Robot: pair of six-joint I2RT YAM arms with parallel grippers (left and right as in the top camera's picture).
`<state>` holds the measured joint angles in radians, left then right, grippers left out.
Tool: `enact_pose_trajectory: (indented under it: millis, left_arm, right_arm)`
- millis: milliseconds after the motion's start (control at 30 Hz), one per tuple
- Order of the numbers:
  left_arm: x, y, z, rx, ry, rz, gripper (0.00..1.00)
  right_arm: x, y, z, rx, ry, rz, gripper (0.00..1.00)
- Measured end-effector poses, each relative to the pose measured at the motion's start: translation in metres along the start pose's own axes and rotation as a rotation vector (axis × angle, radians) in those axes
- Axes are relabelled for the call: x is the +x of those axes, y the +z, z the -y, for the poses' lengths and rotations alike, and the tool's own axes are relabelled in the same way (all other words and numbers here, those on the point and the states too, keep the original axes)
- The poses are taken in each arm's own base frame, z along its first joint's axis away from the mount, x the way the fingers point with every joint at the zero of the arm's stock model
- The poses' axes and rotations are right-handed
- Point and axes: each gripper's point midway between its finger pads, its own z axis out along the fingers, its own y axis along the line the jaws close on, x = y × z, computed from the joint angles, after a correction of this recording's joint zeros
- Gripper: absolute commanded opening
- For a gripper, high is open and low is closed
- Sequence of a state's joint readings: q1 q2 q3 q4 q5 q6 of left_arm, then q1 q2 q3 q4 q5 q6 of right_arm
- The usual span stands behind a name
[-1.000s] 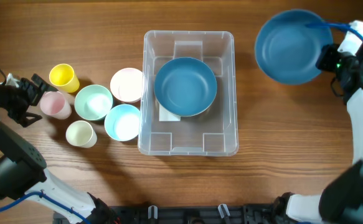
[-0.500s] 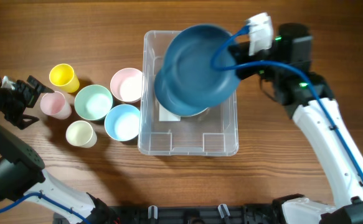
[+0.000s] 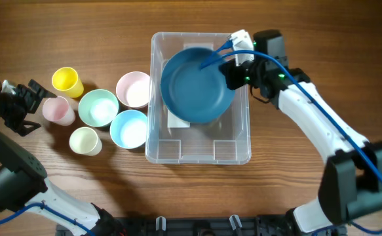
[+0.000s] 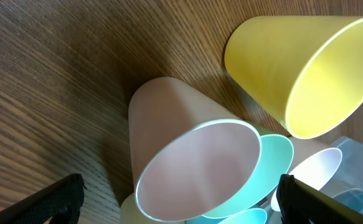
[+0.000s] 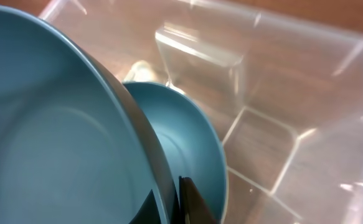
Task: Pack container
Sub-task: 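Lift the teal bowl and stack it onto the bowls in the bin, then withdraw the right gripper to the right side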
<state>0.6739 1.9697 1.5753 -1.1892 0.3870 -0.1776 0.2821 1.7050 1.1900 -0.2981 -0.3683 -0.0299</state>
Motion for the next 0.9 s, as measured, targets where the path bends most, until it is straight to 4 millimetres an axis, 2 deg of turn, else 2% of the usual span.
enact_pose_trajectory:
  millis: [33,67,100,233,433,533,633,700,733,800,833,900]
  left_arm:
    - [0.000,0.000,0.000,0.000,0.000,0.000,1.00]
    - [0.000,0.000,0.000,0.000,0.000,0.000,1.00]
    - [0.000,0.000,0.000,0.000,0.000,0.000,1.00]
    - [0.000,0.000,0.000,0.000,0.000,0.000,1.00]
    - [-0.001,-0.002,-0.003,0.001,-0.009,0.004,1.00]
    - [-0.005,-0.008,-0.010,0.006,-0.028,0.022,0.97]
    - [-0.008,-0.029,-0.016,0.018,-0.048,0.078,0.95]
    - [-0.006,-0.046,-0.018,0.025,-0.059,0.113,0.91]
    - [-0.002,-0.054,-0.017,0.027,-0.063,0.123,0.83]
    - [0.009,-0.065,-0.014,0.028,-0.064,0.123,0.44]
    - [0.013,-0.067,-0.014,0.024,-0.071,0.117,0.36]
    - [0.017,-0.067,-0.014,0.013,-0.069,0.108,0.38]
  right_arm:
    - [0.003,0.004,0.000,-0.007,0.005,-0.008,0.69]
    - [0.004,0.007,-0.001,-0.012,0.007,-0.009,0.77]
    - [0.003,0.008,-0.001,-0.015,0.005,-0.004,0.80]
    - [-0.009,0.009,-0.002,-0.024,-0.017,0.042,0.85]
    - [-0.028,0.005,-0.001,-0.021,-0.041,0.101,0.85]
    - [-0.039,-0.006,0.009,0.003,-0.019,0.108,0.83]
    - [-0.052,-0.029,0.037,0.067,0.035,0.119,0.76]
    - [-0.055,-0.053,0.069,0.152,0.107,0.127,0.73]
    - [-0.053,-0.066,0.087,0.205,0.145,0.129,0.71]
    - [-0.044,-0.087,0.122,0.304,0.220,0.120,0.71]
    - [-0.037,-0.097,0.139,0.351,0.256,0.112,0.74]
    - [-0.016,-0.118,0.174,0.448,0.344,0.087,0.81]
